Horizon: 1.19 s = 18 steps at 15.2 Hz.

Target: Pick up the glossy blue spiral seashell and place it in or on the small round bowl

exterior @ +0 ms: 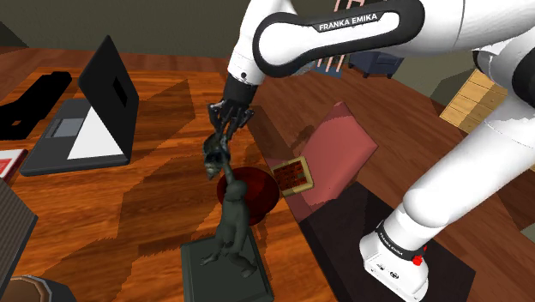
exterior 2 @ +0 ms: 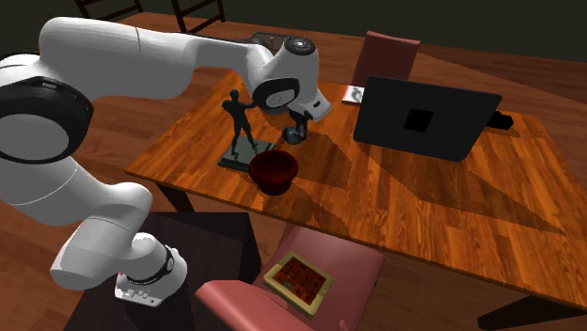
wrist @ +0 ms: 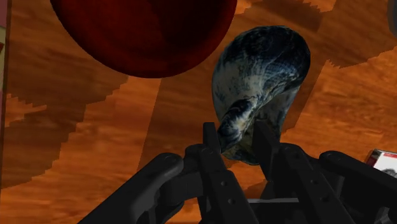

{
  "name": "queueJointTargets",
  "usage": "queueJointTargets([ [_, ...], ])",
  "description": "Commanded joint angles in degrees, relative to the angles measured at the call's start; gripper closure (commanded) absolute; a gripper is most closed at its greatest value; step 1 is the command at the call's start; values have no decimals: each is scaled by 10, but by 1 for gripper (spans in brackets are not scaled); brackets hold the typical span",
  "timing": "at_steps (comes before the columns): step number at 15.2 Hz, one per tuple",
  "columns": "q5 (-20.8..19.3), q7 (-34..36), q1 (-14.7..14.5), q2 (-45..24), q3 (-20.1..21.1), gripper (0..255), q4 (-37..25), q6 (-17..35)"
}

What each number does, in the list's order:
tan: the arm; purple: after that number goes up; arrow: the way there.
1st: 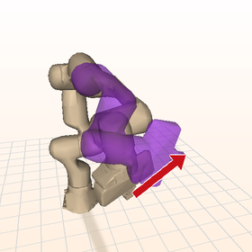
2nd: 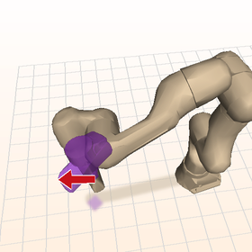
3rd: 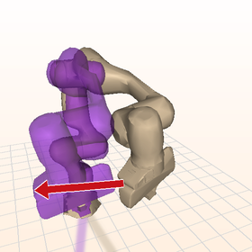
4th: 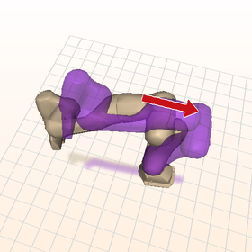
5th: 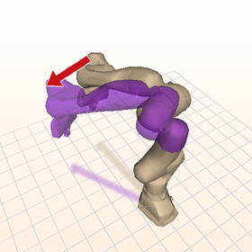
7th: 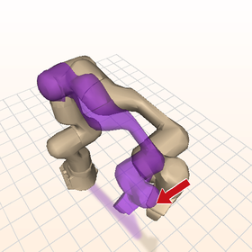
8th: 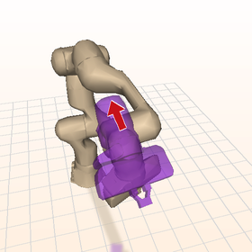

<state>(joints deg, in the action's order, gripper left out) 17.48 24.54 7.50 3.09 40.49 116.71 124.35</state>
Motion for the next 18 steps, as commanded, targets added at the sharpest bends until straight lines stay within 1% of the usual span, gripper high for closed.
queueJointTargets([
  [1, 43, -32, 3, 54, -11, 255, 36, -14],
  [4, 95, -78, -5, 137, -43, 255, 92, -43],
  [7, 127, -113, -18, 213, -80, 255, 144, -76],
  [8, 130, -116, -20, 221, -85, 255, 149, -80],
  [18, 145, -135, -25, 196, -65, 255, 206, 0],
])
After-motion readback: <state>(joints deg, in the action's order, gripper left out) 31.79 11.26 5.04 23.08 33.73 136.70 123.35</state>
